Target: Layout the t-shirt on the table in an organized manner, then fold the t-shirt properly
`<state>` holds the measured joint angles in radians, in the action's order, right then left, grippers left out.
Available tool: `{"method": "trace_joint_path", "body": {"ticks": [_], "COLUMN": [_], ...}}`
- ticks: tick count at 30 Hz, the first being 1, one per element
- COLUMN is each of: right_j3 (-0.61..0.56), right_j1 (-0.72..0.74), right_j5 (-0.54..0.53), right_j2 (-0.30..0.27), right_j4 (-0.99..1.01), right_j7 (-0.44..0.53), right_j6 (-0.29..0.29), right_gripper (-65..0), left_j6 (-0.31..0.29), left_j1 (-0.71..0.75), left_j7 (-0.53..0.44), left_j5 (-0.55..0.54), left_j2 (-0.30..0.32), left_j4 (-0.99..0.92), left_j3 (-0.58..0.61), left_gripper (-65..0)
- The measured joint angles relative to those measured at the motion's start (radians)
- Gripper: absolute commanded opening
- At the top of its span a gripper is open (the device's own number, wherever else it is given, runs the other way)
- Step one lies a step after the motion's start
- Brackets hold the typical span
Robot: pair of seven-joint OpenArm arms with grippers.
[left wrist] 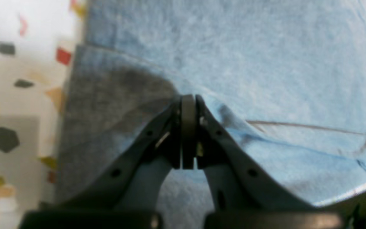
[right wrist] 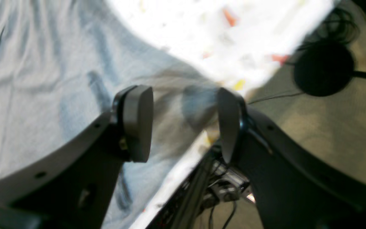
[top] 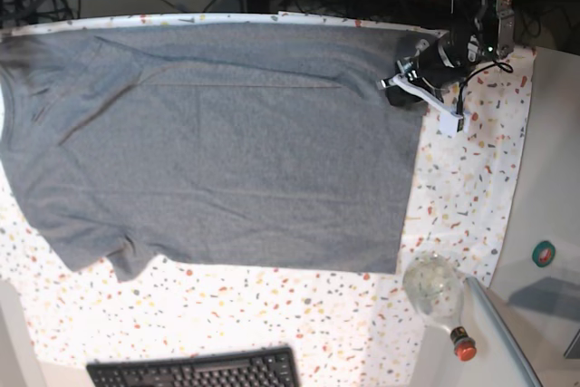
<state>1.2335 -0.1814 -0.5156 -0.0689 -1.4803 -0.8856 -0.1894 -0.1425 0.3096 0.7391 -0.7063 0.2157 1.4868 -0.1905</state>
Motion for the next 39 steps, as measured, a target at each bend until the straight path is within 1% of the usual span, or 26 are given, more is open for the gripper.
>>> {"method": "trace_joint_path", "body": {"ticks": [2,3,4,5,6,7,9,10,12,14,15,17,20,23,25,26,29,30,31,32,33,34,35,36,37,39], "right_j3": [-0.001,-0.022,-0.071,-0.146,-0.228,-0.305,-0.432,-0.483,-0.571,-0.670,-0.725,-0.834,-0.930,-0.937,-0.942,-0.942,-0.942,-0.942,-0.942,-0.942,-0.942,-0.941,-0.941,-0.940,-0.938,-0.937], "right_j1": [0.010,0.026,0.039,0.058,0.088,0.132,0.239,0.297,0.399,0.476,0.504,0.556,0.596,0.586,0.576,0.576,0.570,0.562,0.558,0.557,0.551,0.543,0.534,0.520,0.502,0.457], "right_j5": [0.000,0.005,0.007,-0.002,-0.009,-0.012,-0.026,-0.026,-0.015,-0.009,-0.007,-0.004,-0.014,-0.015,-0.008,-0.010,-0.012,-0.012,-0.011,-0.011,-0.010,-0.012,-0.013,-0.013,-0.015,-0.014], "right_j2": [-0.034,-0.061,-0.103,-0.161,-0.219,-0.276,-0.365,-0.396,-0.447,-0.478,-0.489,-0.497,-0.484,-0.462,-0.456,-0.457,-0.450,-0.443,-0.439,-0.438,-0.438,-0.436,-0.431,-0.425,-0.417,-0.388], "right_j4": [0.011,0.027,0.061,0.114,0.177,0.255,0.447,0.550,0.779,0.959,1.022,1.114,1.169,1.173,1.181,1.183,1.180,1.180,1.179,1.179,1.171,1.164,1.154,1.132,1.099,0.999], "right_j7": [0.005,0.049,0.100,0.125,0.150,0.192,0.270,0.301,0.411,0.523,0.557,0.625,0.682,0.687,0.695,0.691,0.700,0.732,0.744,0.744,0.737,0.737,0.743,0.738,0.724,0.706], "right_j6": [-0.001,-0.004,-0.032,-0.066,-0.085,-0.087,-0.095,-0.098,-0.087,-0.081,-0.079,-0.079,-0.084,-0.084,-0.084,-0.083,-0.082,-0.082,-0.081,-0.080,-0.080,-0.080,-0.077,-0.076,-0.076,-0.074], "right_gripper": [-33.5,-33.5,-33.5,-33.5,-33.5,-33.5,-33.5,-33.5,-33.2,-29.6,-26.4,-22.4,-22.1,-21.9,-21.9,-22.1,-22.4,-22.5,-23.4,-26.6,-31.7,-39.8,-49.4,-60.3,-65.0,-65.0], "left_j6": [0.000,0.002,0.002,0.002,0.001,0.000,-0.009,-0.011,-0.003,-0.003,-0.003,-0.007,-0.006,-0.004,-0.016,-0.035,-0.130,-0.145,-0.148,-0.150,-0.150,-0.151,-0.151,-0.154,-0.154,-0.154], "left_j1": [-0.002,-0.002,-0.002,-0.002,-0.002,-0.002,0.002,0.011,0.027,0.045,0.053,0.064,0.081,0.090,0.092,0.092,0.092,0.092,0.092,0.092,0.092,0.093,0.092,0.092,0.092,0.090], "left_j7": [-0.002,-0.002,-0.001,-0.001,-0.002,-0.002,-0.002,-0.005,-0.008,0.002,0.000,0.006,0.003,0.003,0.006,0.006,0.005,0.006,0.007,0.007,0.006,0.007,0.006,0.006,0.006,0.006], "left_j5": [0.000,0.002,0.002,0.002,0.000,-0.002,-0.006,-0.006,-0.002,-0.002,-0.003,-0.003,-0.002,-0.002,-0.002,-0.004,-0.001,-0.003,0.000,0.000,0.001,0.001,0.001,-0.003,-0.002,-0.002], "left_j2": [0.011,0.016,0.018,0.018,0.017,0.018,0.029,0.042,0.053,0.041,0.036,0.036,0.046,0.047,0.042,0.042,0.042,0.042,0.042,0.042,0.041,0.042,0.042,0.041,0.041,0.042], "left_j4": [0.001,0.007,0.022,0.042,0.061,0.079,0.108,0.121,0.126,0.126,0.123,0.114,0.107,0.092,0.074,0.061,0.024,0.014,0.003,-0.006,-0.008,-0.008,-0.008,-0.008,-0.008,-0.008], "left_j3": [-0.005,-0.006,-0.008,-0.009,-0.009,-0.006,0.000,-0.002,-0.025,-0.092,-0.121,-0.181,-0.270,-0.328,-0.355,-0.367,-0.407,-0.413,-0.416,-0.417,-0.417,-0.418,-0.418,-0.418,-0.417,-0.418], "left_gripper": [-65.0,-65.0,-65.0,-65.0,-65.0,-65.0,-65.0,-65.0,-65.0,-65.0,-65.0,-65.0,-65.0,-65.0,-65.0,-65.0,-65.0,-65.0,-65.0,-65.0,-65.0,-65.0,-65.0,-65.0,-65.0,-65.0]}}
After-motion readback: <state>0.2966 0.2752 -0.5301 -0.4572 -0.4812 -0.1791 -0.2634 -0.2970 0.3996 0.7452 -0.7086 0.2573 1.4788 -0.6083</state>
